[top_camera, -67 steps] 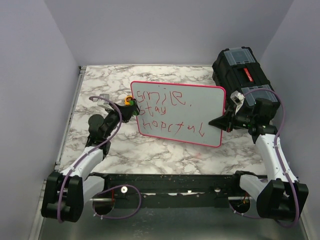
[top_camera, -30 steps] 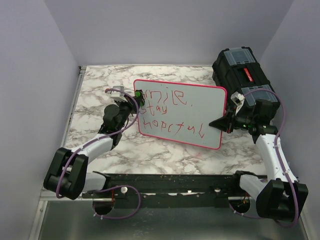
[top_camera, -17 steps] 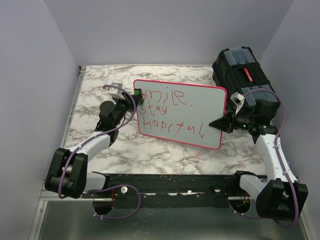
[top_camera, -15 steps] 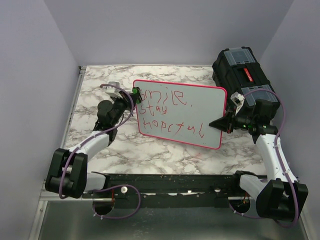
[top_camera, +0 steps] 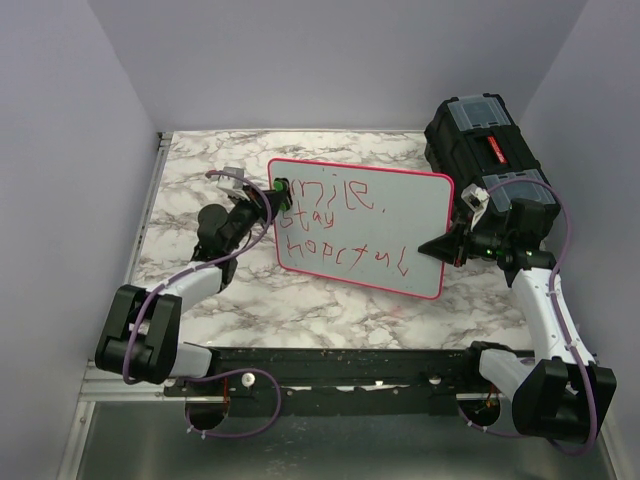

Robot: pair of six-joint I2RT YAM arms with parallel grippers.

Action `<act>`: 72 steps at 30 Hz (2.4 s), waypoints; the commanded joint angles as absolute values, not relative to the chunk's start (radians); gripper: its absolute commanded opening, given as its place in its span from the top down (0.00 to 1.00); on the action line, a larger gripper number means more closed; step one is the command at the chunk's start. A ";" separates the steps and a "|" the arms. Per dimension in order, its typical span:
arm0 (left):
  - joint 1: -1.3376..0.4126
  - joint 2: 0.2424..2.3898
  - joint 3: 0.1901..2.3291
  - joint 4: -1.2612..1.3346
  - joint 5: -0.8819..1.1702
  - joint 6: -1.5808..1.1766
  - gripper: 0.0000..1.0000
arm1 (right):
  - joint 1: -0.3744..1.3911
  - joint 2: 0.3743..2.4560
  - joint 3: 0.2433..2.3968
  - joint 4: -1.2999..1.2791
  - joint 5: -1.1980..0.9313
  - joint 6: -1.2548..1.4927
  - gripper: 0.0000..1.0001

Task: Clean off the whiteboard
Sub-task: Erase the whiteboard using the whiteboard eraser.

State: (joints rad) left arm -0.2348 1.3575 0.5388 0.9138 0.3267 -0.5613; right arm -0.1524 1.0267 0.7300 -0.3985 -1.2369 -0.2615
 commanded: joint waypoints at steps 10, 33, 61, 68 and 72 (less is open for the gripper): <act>-0.261 1.302 0.607 0.779 0.284 -0.463 1.00 | -0.147 1.017 0.738 -0.353 -1.197 -0.336 0.99; -0.247 1.300 0.676 0.657 0.356 -0.440 1.00 | -0.148 1.019 0.736 -0.353 -1.201 -0.336 0.99; -0.255 1.265 0.642 0.562 0.319 -0.432 1.00 | -0.147 1.013 0.735 -0.354 -1.199 -0.341 0.99; -0.255 1.302 0.732 0.498 0.323 -0.410 1.00 | -0.148 1.006 0.735 -0.359 -1.189 -0.348 0.99; -0.255 1.310 0.662 0.541 0.317 -0.427 1.00 | -0.147 1.012 0.735 -0.358 -1.190 -0.349 0.99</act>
State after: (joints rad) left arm -0.2508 1.2907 0.7254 0.5331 0.3305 -0.4297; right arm -0.1524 1.0248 0.7300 -0.3946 -1.2327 -0.2714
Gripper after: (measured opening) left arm 0.067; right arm 0.060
